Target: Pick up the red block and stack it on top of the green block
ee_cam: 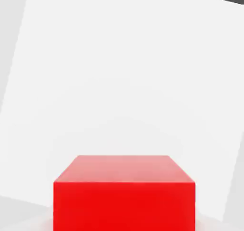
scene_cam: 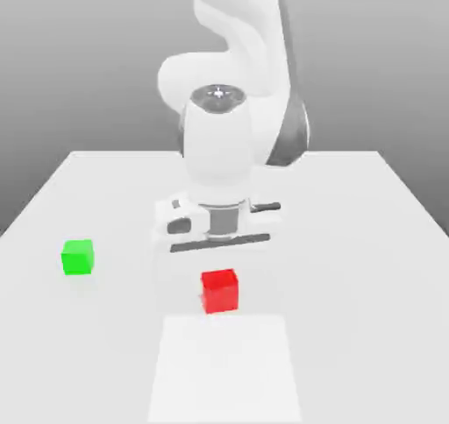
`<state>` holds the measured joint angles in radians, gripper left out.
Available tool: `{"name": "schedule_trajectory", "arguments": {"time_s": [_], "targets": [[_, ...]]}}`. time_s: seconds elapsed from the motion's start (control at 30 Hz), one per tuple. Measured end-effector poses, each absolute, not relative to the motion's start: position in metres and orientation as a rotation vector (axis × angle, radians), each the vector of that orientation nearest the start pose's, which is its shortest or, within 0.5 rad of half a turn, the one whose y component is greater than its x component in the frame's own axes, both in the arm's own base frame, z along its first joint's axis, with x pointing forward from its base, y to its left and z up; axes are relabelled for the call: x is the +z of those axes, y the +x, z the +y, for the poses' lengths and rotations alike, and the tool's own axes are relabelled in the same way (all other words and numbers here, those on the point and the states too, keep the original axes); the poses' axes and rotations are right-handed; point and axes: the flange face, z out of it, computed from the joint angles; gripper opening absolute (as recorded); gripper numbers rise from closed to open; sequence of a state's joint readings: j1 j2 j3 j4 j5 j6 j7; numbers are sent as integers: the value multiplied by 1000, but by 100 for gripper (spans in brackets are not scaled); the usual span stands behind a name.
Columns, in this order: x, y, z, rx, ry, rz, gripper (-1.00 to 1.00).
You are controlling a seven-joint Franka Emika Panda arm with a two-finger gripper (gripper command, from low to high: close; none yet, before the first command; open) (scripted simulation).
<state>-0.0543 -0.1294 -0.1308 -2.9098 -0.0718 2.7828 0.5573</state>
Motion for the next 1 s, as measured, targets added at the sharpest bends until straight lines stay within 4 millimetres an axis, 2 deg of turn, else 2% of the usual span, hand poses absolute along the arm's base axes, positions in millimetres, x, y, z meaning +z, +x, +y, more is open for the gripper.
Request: {"name": "schedule_trajectory", "arguments": {"time_s": [0.13, 0.27, 0.43, 0.57, 0.6, 0.67, 1.0], "targets": [[227, 315, -124, -6, -2878, 1288, -100], [234, 280, -183, -5, -2760, 1526, -100], [241, 222, -244, -2, -2583, 1804, -100], [246, 166, -280, 0, -2417, 2011, -100], [246, 154, -285, -1, -2383, 2048, -100], [245, 147, -289, -7, -2355, 2073, -100], [231, 149, -293, -34, -2334, 2072, -100]]}}
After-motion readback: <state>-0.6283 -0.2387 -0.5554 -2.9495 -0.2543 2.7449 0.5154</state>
